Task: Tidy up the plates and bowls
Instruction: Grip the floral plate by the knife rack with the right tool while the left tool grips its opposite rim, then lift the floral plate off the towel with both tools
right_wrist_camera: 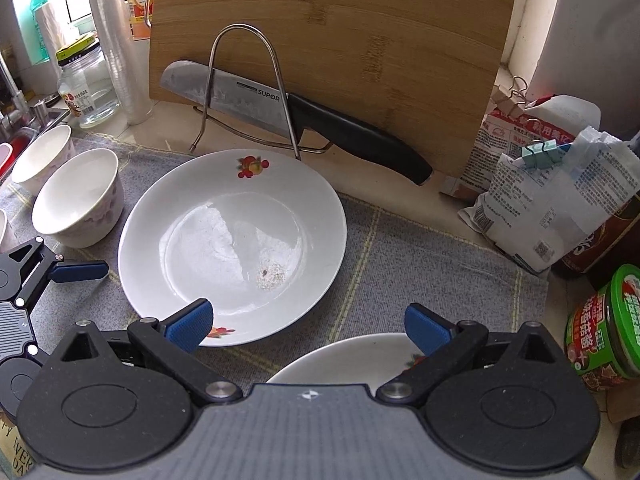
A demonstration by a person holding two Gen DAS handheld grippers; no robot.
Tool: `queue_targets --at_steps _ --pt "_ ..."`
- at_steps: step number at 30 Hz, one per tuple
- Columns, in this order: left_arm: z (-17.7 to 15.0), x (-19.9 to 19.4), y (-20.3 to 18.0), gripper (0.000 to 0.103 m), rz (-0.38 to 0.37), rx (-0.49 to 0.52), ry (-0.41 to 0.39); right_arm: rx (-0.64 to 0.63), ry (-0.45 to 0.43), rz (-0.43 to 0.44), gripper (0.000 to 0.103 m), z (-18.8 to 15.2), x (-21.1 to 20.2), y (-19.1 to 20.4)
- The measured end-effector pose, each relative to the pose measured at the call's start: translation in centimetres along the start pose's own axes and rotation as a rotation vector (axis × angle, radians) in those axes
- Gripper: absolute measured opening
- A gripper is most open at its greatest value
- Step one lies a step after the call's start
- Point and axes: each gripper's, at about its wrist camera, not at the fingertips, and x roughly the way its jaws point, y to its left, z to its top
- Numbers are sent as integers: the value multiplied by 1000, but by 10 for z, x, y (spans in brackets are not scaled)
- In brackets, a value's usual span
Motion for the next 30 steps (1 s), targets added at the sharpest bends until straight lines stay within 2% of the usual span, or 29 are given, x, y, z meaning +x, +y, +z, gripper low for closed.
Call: queue_targets --at_steps 7,12,19,27,30 --pt "1 4 2 102 1 -70 7 -29 58 92 103 23 29 -15" --pt "1 5 2 103 5 -79 -2 -56 96 133 103 42 55 -20" --pt "2 7 2 103 12 -90 -14 -90 156 191 103 52 86 -17" --pt "2 8 3 103 7 -85 -33 -200 166 167 103 62 98 0" --pt "2 10 3 103 5 -83 -37 -198 174 169 103 63 98 -1"
